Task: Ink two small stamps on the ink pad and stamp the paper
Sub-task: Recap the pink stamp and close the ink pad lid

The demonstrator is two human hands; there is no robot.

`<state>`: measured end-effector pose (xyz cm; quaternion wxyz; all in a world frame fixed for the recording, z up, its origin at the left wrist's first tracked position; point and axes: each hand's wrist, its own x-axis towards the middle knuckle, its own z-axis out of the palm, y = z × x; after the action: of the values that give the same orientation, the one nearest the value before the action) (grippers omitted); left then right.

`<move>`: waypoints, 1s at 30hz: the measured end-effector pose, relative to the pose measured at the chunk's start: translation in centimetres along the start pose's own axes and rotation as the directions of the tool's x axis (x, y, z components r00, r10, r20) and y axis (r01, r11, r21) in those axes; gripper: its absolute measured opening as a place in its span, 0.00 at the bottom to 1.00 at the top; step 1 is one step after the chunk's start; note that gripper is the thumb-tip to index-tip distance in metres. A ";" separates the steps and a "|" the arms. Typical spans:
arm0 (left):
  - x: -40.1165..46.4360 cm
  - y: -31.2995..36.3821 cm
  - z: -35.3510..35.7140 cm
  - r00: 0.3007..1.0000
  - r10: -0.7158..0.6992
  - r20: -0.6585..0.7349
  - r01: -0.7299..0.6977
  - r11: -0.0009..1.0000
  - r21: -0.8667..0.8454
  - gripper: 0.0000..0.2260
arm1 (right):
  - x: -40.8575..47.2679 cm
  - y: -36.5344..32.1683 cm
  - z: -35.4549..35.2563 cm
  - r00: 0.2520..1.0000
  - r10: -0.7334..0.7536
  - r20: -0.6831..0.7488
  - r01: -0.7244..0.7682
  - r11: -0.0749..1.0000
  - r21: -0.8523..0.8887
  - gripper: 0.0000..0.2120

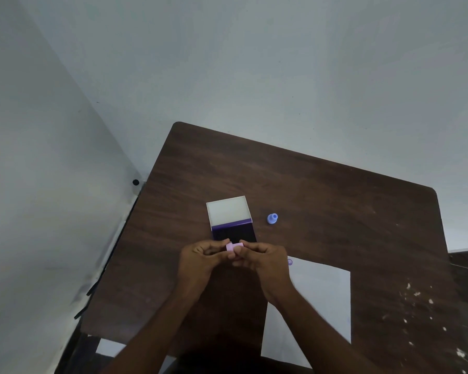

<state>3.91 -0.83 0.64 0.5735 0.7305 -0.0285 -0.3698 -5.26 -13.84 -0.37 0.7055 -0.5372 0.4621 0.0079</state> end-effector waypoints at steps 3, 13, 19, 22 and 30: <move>0.5 0.1 0.2 1.000 0.008 0.018 -0.009 0.999 0.051 0.13 | 0.2 -0.4 -0.4 0.999 -0.038 0.016 0.037 0.997 0.074 0.18; 1.3 0.5 2.3 0.999 0.031 -0.033 -0.029 0.997 0.069 0.12 | 1.5 -0.2 -4.0 0.942 -0.035 -0.334 0.076 0.991 0.111 0.08; 2.5 -0.2 5.3 0.997 0.077 -0.016 -0.067 0.932 0.356 0.09 | 3.3 -1.1 -6.8 0.860 -0.147 -0.489 0.095 0.987 -0.131 0.10; 3.9 -0.3 7.9 0.999 0.052 -0.016 -0.038 0.883 0.468 0.10 | 3.8 -1.3 -6.8 0.830 -0.214 -0.515 0.109 0.968 -0.228 0.07; 5.5 0.1 11.1 0.997 0.050 -0.059 -0.010 0.841 0.540 0.06 | 6.3 -1.3 -7.2 0.846 -0.266 -0.462 0.032 0.891 -0.454 0.11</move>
<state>1.57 -12.55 -2.81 0.3514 0.8744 -0.1224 -0.3115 -5.65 -22.92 -3.56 0.4197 -0.6965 0.5750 -0.0900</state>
